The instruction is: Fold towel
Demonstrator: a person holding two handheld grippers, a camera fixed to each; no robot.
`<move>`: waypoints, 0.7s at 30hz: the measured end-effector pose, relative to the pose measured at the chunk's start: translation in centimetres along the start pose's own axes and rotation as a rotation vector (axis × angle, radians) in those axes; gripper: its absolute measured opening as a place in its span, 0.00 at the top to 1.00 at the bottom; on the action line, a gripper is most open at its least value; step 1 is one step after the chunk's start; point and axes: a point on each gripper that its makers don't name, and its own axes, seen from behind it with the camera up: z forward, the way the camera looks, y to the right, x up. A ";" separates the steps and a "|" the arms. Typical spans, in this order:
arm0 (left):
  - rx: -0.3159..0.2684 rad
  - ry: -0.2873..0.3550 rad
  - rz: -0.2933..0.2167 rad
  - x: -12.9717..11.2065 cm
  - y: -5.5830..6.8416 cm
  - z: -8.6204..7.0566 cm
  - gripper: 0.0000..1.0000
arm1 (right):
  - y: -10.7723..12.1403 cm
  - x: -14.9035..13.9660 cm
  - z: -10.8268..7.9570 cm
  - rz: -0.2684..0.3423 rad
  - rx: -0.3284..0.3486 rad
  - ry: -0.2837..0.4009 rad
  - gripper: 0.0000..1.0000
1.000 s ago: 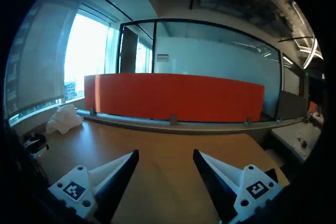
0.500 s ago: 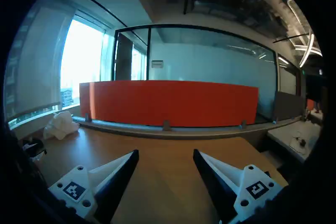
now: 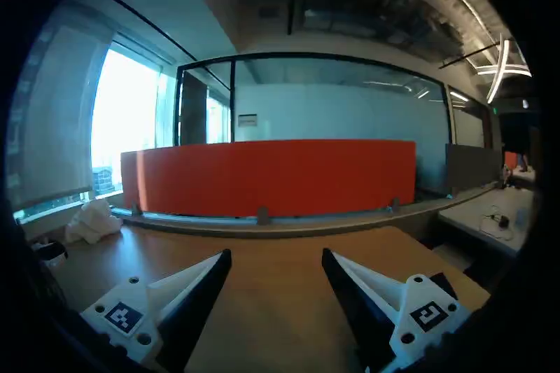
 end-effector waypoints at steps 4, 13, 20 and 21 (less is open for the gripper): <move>0.000 0.000 0.001 0.0 0.0 0.0 0.02 | 1.3 -1.5 0.0 0.025 -0.012 0.013 0.00; 0.000 0.000 0.000 0.1 0.0 0.0 0.02 | 3.5 -4.7 0.1 0.055 -0.025 0.039 0.00; 0.000 0.000 0.001 0.1 0.0 0.0 0.02 | 3.8 -7.5 0.0 0.028 -0.034 0.044 0.00; 0.000 0.000 0.001 0.1 0.0 0.0 0.02 | 3.7 -7.8 -0.1 0.024 -0.033 0.044 0.00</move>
